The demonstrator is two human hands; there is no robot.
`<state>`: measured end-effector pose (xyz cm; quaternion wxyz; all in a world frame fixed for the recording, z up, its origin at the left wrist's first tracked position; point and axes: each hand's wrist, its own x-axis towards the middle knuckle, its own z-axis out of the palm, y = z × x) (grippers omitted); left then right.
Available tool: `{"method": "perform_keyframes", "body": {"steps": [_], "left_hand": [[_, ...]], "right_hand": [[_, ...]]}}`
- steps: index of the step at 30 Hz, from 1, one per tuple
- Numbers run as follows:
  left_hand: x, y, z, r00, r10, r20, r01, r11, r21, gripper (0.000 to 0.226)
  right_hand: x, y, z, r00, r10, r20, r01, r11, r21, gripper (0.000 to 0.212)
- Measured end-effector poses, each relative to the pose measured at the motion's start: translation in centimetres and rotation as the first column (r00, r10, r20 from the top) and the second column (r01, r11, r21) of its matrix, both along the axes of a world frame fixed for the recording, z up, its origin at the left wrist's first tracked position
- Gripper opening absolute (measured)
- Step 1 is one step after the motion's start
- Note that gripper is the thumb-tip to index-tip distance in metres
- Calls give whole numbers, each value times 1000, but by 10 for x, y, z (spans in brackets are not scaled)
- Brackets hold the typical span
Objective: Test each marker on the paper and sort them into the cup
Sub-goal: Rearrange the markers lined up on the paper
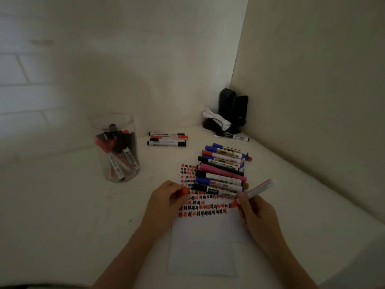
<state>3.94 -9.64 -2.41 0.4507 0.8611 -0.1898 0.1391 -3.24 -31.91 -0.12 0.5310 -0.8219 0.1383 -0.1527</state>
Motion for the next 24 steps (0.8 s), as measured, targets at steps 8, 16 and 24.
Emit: {"method": "perform_keyframes", "body": {"steps": [8, 16, 24], "left_hand": [[0, 0, -1, 999, 23, 22, -24, 999, 36, 21], [-4, -1, 3, 1000, 31, 3, -31, 999, 11, 16], [-6, -2, 4, 999, 37, 3, -37, 999, 40, 19]], "right_hand": [[0, -3, -5, 1000, 17, 9, -16, 996, -91, 9], [0, -6, -8, 998, 33, 54, -24, 987, -159, 7], [0, -7, -9, 997, 49, 60, -37, 983, -180, 9]]}}
